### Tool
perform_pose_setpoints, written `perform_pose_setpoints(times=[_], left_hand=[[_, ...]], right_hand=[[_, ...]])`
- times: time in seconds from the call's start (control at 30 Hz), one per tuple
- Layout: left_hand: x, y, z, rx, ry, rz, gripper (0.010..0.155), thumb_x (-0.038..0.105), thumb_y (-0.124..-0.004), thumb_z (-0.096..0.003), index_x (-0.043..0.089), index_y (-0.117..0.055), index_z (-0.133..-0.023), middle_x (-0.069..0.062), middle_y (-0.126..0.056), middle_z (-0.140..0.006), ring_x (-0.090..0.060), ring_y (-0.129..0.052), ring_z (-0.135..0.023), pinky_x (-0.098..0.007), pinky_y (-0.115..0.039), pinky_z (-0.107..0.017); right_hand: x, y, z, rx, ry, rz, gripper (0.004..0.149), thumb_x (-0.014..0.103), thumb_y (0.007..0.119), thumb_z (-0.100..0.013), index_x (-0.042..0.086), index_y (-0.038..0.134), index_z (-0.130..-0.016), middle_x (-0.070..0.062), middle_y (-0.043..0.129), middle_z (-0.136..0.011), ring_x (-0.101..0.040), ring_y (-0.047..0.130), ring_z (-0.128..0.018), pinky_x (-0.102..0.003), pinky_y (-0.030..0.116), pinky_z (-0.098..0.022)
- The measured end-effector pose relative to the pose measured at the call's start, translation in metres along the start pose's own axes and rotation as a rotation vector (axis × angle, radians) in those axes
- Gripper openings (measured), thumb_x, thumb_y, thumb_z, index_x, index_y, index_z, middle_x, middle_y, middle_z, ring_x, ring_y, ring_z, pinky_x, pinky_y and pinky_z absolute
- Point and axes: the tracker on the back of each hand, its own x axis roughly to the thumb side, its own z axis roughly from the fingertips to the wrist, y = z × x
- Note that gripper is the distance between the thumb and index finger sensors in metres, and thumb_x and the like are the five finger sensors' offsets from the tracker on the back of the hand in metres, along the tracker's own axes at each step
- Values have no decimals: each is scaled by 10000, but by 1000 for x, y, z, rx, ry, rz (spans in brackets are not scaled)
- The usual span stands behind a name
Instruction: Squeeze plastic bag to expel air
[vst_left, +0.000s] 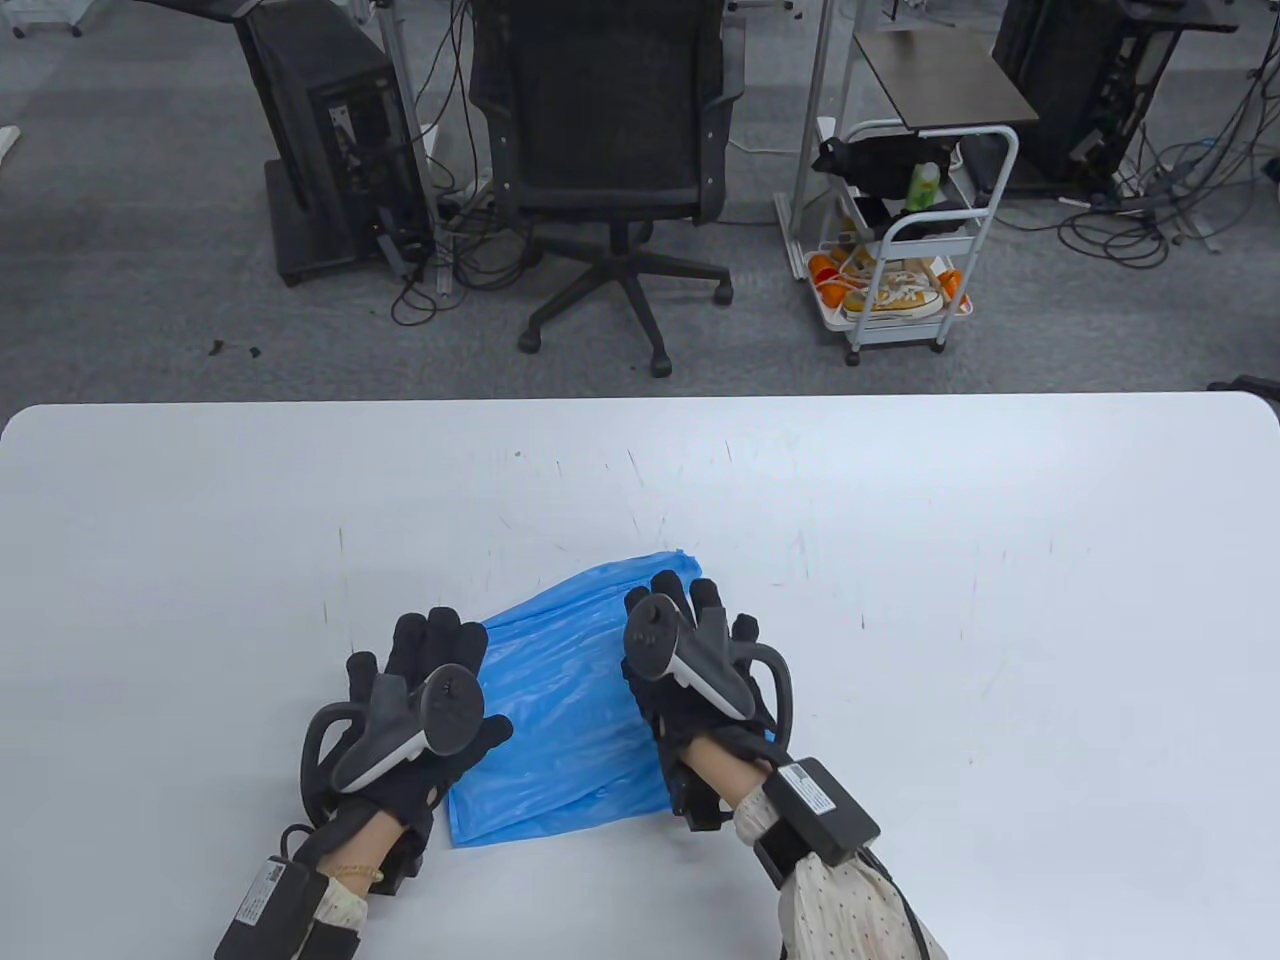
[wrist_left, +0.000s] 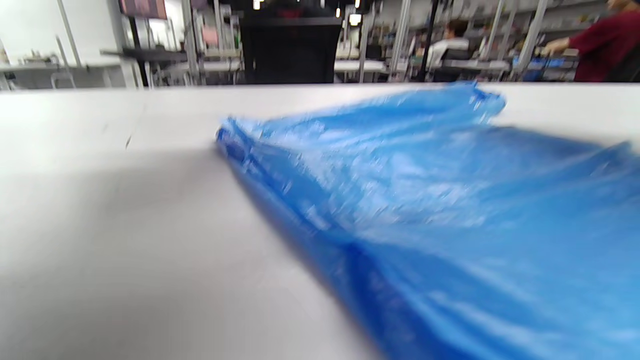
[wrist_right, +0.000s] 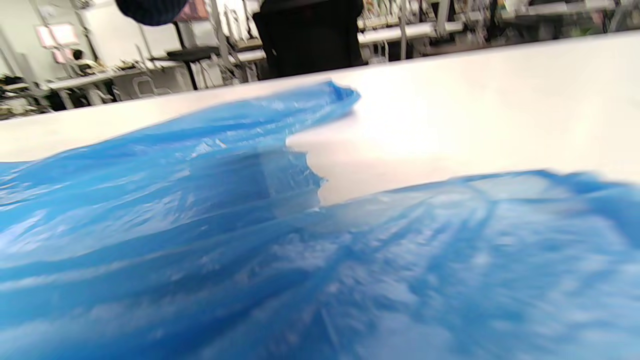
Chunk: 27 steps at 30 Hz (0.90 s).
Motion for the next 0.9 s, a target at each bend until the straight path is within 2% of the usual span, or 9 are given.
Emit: perform_pose_setpoints(times=[0.17, 0.37, 0.5, 0.67, 0.9], left_hand=[[19, -3, 25, 107, -36, -22, 882, 680, -543, -420, 364, -58, -1086, 35, 28, -1204, -286, -30, -1153, -697, -182, -796], [28, -17, 43, 164, -76, -49, 873, 677, -548, -418, 375, -81, -1091, 45, 0, -1214, -283, -28, -1156, -703, -169, -794], [25, -23, 45, 149, -87, -78, 870, 676, -550, -417, 378, -85, -1090, 48, -1, -1214, -278, -17, -1153, -705, -158, -792], [20, -32, 42, 87, -75, -71, 870, 674, -552, -416, 375, -89, -1090, 45, -2, -1213, -281, -14, -1149, -707, -155, -789], [19, -34, 41, 67, -69, -64, 870, 674, -552, -416, 374, -92, -1091, 45, -4, -1213, -281, -15, -1149, -706, -156, -789]], right_hand=[[-9, -1, 53, -117, -75, 63, 681, 486, 603, -506, 394, 243, -1077, 114, 101, -1190, -274, 54, -1091, -677, 201, -724], [-24, 12, 88, -150, -87, 101, 701, 512, 612, -494, 395, 246, -1080, 109, 106, -1195, -279, 45, -1092, -687, 186, -720], [-35, 23, 96, -178, -69, 81, 710, 522, 618, -486, 391, 254, -1081, 107, 120, -1197, -283, 50, -1093, -687, 183, -722], [-51, 34, 95, -130, -32, 101, 708, 522, 621, -483, 389, 264, -1080, 104, 131, -1197, -285, 53, -1092, -690, 179, -719], [-57, 38, 93, -100, -9, 65, 703, 518, 620, -484, 382, 272, -1080, 96, 139, -1197, -288, 60, -1090, -689, 183, -716]])
